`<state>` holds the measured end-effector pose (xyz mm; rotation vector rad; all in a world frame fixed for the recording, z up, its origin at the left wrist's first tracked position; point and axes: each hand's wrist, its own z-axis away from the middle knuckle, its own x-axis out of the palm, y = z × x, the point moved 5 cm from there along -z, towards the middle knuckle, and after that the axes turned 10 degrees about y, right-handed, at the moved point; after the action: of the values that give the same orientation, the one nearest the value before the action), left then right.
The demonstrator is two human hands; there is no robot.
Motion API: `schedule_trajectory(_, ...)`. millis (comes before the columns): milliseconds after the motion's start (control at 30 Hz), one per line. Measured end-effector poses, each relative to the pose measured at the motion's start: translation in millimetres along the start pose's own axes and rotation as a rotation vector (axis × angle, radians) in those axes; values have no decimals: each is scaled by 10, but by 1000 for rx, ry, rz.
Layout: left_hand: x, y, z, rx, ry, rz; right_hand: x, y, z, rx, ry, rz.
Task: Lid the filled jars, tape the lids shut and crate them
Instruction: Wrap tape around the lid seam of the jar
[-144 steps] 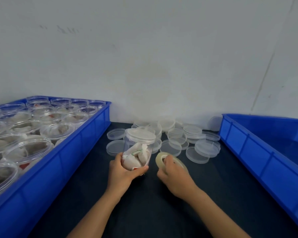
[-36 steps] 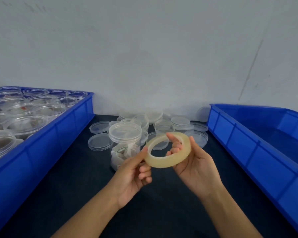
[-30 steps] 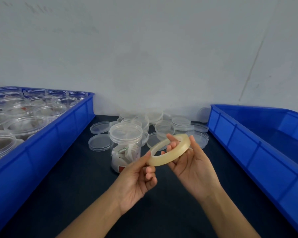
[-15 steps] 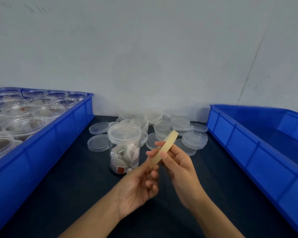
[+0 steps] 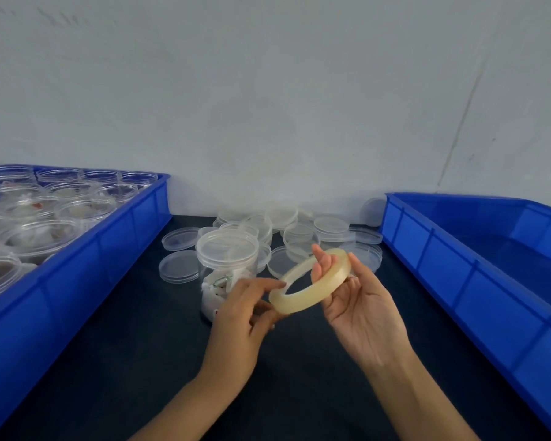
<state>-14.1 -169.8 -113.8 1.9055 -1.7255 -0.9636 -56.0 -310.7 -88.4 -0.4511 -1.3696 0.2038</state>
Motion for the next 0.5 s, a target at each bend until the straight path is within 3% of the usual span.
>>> schedule_trajectory(67, -56, 81, -29, 191, 56, -118, -5, 33, -15, 10, -1, 15)
schedule_trajectory(200, -74, 238, -44, 399, 101, -346, -19, 191, 9, -64, -4, 413)
schedule_trajectory(500, -52, 313, -2, 390, 54, -337, -19, 232, 62, -118, -12, 539)
